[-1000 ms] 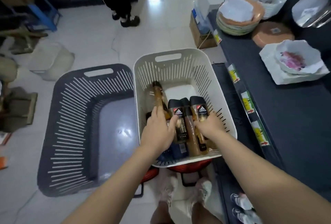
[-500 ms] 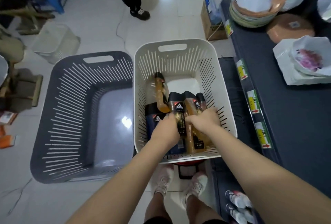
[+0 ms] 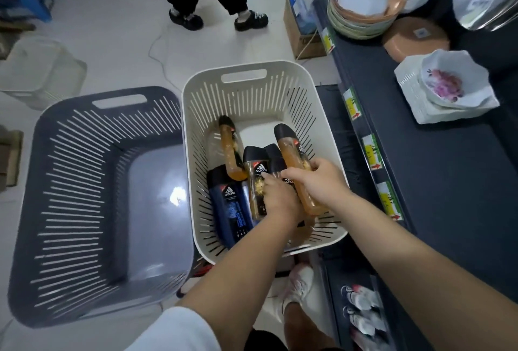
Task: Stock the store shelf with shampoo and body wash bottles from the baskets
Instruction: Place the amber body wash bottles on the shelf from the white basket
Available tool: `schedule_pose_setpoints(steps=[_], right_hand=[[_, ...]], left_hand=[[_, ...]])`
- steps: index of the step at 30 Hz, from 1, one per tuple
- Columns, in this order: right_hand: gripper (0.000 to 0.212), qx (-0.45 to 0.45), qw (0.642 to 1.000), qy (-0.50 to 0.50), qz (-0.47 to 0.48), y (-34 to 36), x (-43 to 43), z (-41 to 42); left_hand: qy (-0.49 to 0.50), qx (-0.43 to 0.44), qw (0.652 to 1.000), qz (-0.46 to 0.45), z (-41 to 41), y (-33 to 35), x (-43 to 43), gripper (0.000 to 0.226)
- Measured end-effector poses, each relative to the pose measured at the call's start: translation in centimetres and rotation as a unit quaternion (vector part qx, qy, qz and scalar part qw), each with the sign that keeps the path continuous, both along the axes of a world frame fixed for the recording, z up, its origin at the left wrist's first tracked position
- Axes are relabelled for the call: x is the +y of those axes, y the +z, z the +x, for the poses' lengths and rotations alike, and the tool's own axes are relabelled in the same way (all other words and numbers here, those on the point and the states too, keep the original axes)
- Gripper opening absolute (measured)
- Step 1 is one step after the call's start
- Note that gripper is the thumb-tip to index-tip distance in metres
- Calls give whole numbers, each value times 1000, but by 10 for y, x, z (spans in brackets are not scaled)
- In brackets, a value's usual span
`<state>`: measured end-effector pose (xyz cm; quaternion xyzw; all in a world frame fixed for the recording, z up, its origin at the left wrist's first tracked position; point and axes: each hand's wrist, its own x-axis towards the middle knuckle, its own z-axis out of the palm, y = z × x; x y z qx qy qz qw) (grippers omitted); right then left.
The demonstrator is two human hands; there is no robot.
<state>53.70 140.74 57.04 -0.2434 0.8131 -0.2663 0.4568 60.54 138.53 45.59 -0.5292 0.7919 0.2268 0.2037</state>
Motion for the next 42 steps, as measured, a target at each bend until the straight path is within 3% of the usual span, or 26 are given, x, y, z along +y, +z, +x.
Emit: schedule_pose_setpoints(steps=[5,9,14,18,21,24,26,30,32,36,42], right_hand=[[36,-55,996,-55,-39,8,6,5],[24,-65,995,-39,-69,24,13,-2],[35,-11,994,9,-104,41,21,-7],[43,17,992,-34,-121,45,34,-11],[48,80,988,-58,-120,49,42,-16],[51,134,980,-68,-129,51,50,-21],[52,170,972,-89,-138,52,58,-17],[64,220,965,-91,-109,55,48,-21],[65,273,926,-191,-175,85,80,-15],[65,283,906,-231,-214,99,87,-12],[62,351,806,-363,-309,165,168,-36]], left_hand=[[67,30,997,2,-12,7,0,72],[131,25,991,20,-11,15,3,108],[-40,-47,994,-95,14,0,-8,108],[-85,-30,985,-149,27,-2,-14,109],[-67,10,992,-106,31,11,-22,111],[34,120,992,3,37,44,-31,132],[83,211,973,29,45,61,-37,136],[111,347,931,15,38,93,-56,122],[4,431,902,-11,24,146,-41,118],[-42,534,843,-38,8,179,-31,120],[-193,633,750,17,-51,267,39,121]])
